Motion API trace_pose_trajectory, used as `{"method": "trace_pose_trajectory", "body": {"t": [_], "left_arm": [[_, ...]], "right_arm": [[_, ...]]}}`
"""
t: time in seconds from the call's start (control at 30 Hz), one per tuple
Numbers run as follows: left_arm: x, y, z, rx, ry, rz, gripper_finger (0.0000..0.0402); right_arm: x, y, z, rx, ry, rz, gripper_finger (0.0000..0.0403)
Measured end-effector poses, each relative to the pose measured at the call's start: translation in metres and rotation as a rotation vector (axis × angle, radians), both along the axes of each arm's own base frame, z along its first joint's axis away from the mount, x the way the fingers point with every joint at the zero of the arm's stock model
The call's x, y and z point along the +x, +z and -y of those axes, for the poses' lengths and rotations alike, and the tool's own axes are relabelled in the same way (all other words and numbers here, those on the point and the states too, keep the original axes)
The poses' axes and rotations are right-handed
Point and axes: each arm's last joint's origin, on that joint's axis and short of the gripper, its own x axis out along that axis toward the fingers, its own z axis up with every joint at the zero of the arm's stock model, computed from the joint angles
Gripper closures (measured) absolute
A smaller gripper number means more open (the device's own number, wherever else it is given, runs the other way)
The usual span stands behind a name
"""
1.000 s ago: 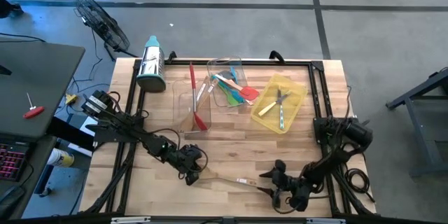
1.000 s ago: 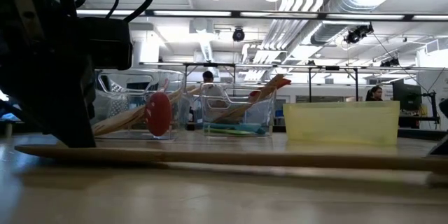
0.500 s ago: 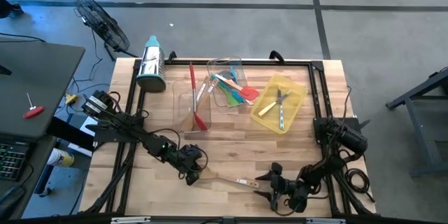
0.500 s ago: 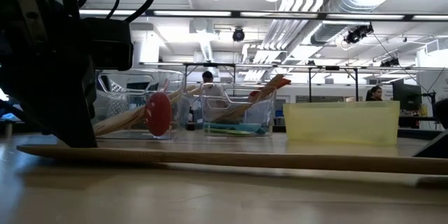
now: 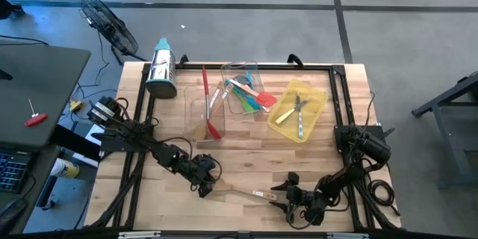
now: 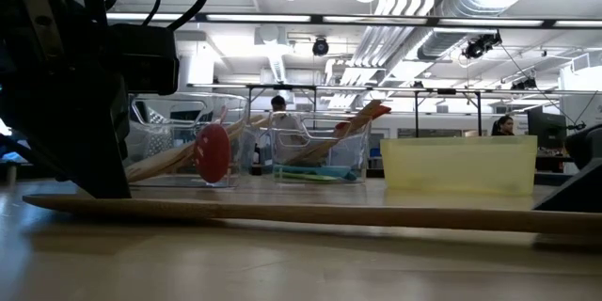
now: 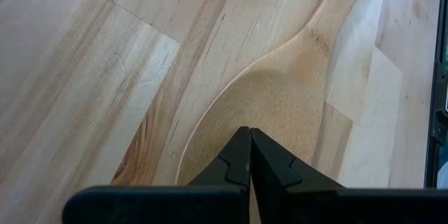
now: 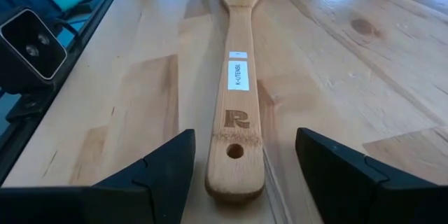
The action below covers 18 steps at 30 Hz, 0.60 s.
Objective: Pick & Place Kitchen Items
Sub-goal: Put the wooden spoon into the top left transparent bin
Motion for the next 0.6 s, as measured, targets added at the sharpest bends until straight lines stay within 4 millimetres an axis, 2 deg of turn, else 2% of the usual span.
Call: {"method": "trace_pose_trajectory", "body": {"t": [0.2, 0.4, 0.6], "left_arm": [[0.0, 0.0, 0.0, -0.001, 0.0, 0.002, 0.0401], [0.0, 0.0, 0.0, -0.001, 0.0, 0.002, 0.0401], [0.0, 0.0, 0.0, -0.002, 0.0, 0.003, 0.0401]], "right_arm": [[0.0, -0.002, 0.001, -0.008, -0.001, -0.007, 0.016], [0.002, -0.014, 0.0, -0.044, -0.023, 0.032, 0.016], [0.005, -0.015, 0.0, -0.086, 0.004, 0.015, 0.016]]}}
